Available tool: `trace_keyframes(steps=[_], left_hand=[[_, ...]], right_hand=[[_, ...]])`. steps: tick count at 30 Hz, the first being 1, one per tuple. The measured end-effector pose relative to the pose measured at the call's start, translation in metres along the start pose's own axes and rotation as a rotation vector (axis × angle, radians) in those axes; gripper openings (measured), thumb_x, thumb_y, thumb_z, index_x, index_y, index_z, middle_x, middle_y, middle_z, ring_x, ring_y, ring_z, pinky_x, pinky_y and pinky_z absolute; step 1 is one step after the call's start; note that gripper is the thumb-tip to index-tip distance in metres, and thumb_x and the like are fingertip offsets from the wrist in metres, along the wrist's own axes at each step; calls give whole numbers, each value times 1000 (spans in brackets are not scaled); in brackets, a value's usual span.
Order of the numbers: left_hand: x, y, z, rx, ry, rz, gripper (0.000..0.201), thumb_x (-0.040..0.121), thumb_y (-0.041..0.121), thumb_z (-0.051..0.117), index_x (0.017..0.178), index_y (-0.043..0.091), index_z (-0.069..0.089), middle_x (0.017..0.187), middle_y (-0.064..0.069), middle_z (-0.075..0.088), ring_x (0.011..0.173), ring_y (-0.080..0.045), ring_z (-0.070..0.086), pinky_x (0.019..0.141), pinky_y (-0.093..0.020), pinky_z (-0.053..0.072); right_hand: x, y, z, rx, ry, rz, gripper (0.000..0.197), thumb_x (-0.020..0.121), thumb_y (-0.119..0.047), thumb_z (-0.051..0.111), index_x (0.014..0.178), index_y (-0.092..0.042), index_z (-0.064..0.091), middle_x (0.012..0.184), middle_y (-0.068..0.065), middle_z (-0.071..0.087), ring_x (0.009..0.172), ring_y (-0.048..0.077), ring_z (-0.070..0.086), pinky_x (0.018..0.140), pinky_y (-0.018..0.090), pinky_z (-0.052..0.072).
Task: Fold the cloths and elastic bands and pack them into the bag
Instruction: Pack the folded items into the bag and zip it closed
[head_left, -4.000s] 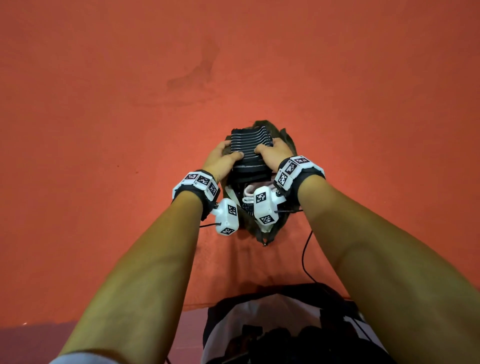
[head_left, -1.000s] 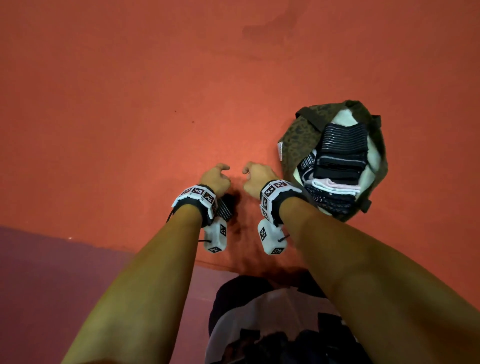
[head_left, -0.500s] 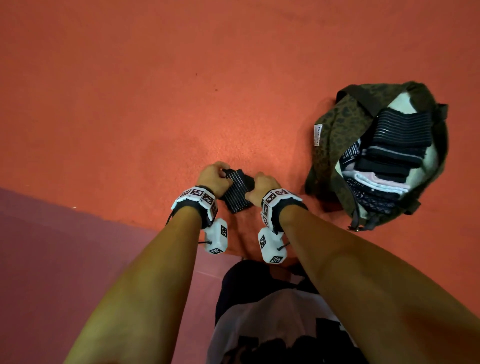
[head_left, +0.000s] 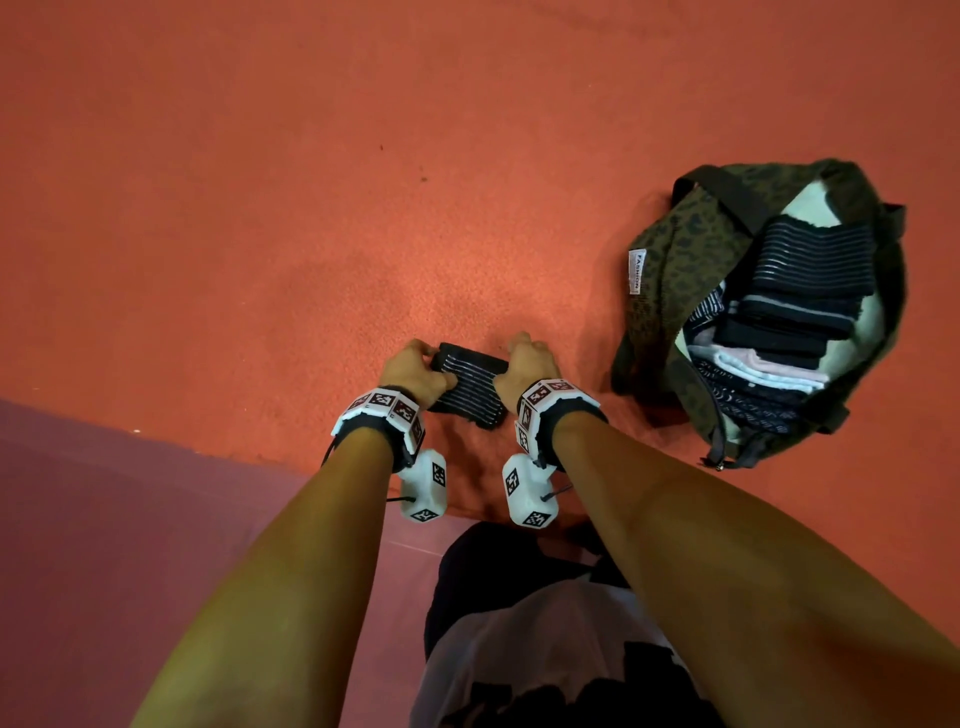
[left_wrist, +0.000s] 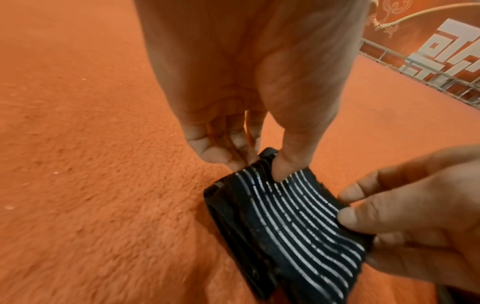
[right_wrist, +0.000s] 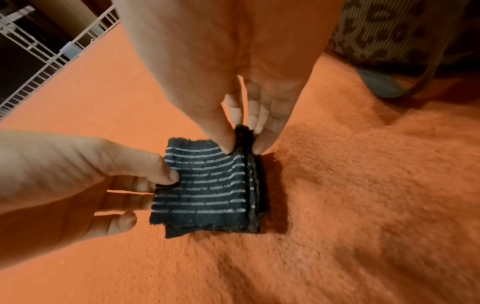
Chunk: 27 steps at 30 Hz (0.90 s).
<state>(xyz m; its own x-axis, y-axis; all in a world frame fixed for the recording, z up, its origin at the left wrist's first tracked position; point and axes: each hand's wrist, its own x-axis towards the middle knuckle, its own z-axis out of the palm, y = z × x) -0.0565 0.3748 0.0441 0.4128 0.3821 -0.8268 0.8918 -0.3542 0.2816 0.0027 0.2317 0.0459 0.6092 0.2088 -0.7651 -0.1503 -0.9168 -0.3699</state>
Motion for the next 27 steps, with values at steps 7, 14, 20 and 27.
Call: trace_keyframes(steps=[7,14,20,27], left_hand=[[1,-2,12,-33,-27,-3,70,77,32,70,140,16,46,124,-5,60,109,-27,61,98,-41,52],[-1,4,12,-49,-61,7,51,84,19,67,131,14,49,109,-5,62,101,-26,61,93,-40,52],[-5,4,12,-90,-124,-12,10,81,20,68,89,16,67,89,-4,70,87,-22,64,71,-29,50],[-12,29,6,-173,-133,21,12,75,20,70,85,21,64,92,-4,71,88,-22,66,74,-30,53]], right_hand=[[-2,10,13,109,-134,127,50,94,-27,62,134,-7,40,114,8,58,87,23,60,67,24,44],[1,7,14,226,-212,161,60,92,-4,54,145,-7,23,116,12,56,90,24,57,66,26,47],[0,7,11,262,-221,170,58,90,0,48,142,-10,25,110,13,55,98,29,61,79,34,53],[-3,1,-21,301,-119,144,50,86,-4,49,134,-8,34,106,10,56,89,25,58,72,32,48]])
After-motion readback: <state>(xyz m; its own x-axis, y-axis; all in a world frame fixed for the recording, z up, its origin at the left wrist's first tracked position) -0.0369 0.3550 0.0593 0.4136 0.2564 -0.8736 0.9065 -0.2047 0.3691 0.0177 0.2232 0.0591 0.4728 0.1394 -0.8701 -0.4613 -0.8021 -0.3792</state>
